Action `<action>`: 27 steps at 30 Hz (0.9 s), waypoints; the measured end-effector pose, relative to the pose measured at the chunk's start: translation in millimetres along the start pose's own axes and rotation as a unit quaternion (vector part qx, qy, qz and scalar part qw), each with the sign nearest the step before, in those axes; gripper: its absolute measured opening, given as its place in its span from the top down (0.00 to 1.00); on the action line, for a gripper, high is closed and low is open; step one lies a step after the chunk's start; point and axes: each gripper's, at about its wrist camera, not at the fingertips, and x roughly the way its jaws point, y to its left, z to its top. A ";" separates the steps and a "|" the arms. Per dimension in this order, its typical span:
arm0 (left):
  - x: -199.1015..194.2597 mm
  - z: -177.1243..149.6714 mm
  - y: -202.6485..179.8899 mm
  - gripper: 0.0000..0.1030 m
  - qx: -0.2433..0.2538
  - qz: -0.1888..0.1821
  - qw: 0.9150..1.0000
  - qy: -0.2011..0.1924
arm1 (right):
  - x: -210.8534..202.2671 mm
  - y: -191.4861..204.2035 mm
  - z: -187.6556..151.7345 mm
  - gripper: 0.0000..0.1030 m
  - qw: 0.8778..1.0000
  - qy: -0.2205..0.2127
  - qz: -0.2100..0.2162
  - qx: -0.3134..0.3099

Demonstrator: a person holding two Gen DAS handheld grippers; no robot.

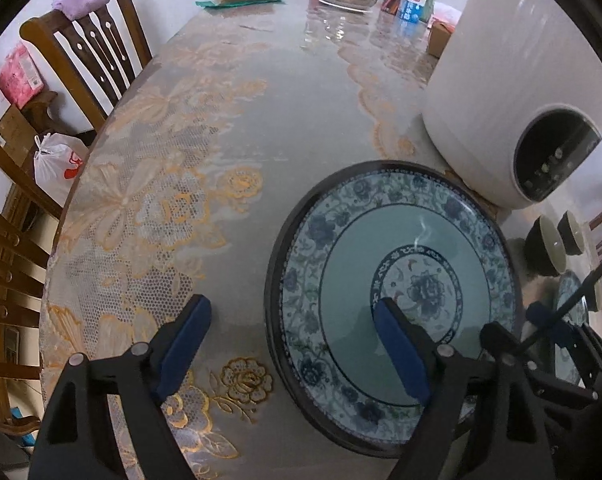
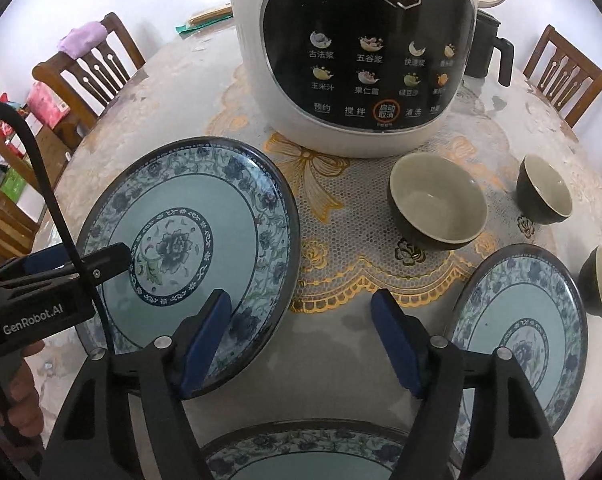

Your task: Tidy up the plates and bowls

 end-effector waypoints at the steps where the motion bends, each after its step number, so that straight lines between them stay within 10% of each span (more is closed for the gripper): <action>1: 0.4 -0.4 -0.2 0.15 -0.002 0.000 1.000 -0.001 | -0.3 -0.7 0.0 0.27 1.000 -0.001 0.001 -0.001; 16: -2.4 -7.4 -3.5 0.16 0.005 0.006 1.000 -0.015 | 1.0 5.8 0.4 0.33 0.998 -0.034 0.015 -0.040; 27: -14.9 -21.9 -9.1 0.35 0.013 -0.006 1.000 -0.016 | 2.7 19.2 2.9 0.46 0.996 -0.043 0.043 -0.070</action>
